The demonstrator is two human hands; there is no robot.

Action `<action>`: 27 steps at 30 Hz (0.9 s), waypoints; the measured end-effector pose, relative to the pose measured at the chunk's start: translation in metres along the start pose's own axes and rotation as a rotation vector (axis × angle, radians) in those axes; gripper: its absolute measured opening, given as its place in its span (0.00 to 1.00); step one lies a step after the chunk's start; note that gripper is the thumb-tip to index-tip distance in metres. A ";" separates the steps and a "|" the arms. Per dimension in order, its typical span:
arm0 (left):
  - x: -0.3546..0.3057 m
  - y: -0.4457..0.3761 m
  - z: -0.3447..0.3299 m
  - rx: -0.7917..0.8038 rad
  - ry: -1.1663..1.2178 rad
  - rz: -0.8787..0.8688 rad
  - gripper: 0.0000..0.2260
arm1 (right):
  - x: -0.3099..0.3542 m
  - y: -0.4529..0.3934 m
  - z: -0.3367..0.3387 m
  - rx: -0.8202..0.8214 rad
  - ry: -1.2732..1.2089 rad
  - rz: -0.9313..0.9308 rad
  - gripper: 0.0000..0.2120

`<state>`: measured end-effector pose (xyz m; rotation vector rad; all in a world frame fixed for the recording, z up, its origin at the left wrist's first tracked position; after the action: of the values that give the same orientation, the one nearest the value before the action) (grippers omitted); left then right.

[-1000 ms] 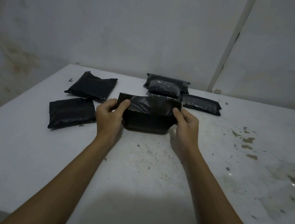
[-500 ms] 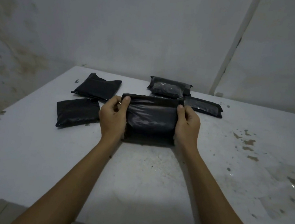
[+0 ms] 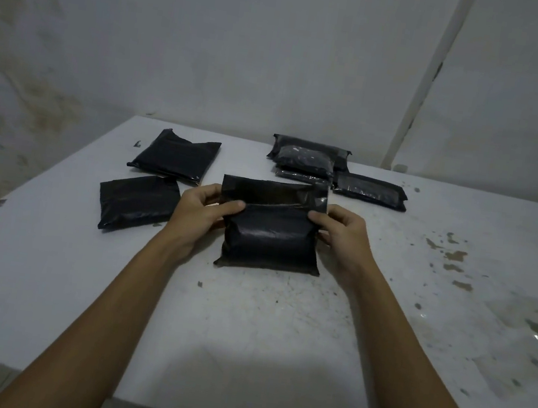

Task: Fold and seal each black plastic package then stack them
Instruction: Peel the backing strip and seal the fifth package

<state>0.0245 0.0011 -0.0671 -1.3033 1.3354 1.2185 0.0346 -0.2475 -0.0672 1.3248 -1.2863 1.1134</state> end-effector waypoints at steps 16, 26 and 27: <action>0.004 -0.009 -0.005 -0.240 0.104 0.033 0.04 | -0.004 -0.011 -0.010 -0.206 -0.072 0.005 0.08; 0.005 -0.006 -0.013 -0.346 0.065 -0.004 0.06 | -0.014 -0.016 -0.011 -0.213 -0.057 0.091 0.10; 0.005 -0.005 -0.011 -0.318 0.050 -0.008 0.06 | -0.014 -0.016 -0.010 -0.197 -0.072 0.093 0.10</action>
<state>0.0299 -0.0107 -0.0706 -1.5668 1.2029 1.4437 0.0505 -0.2359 -0.0801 1.1777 -1.4835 0.9816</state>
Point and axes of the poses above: each hand's wrist, its own y-axis away from the middle knuckle, its own z-axis out of the back of the hand, x = y × z, the point moved 1 cm from there along -y, towards the middle knuckle, and after that the axes turned 2 degrees about z, right-handed, at the moved point
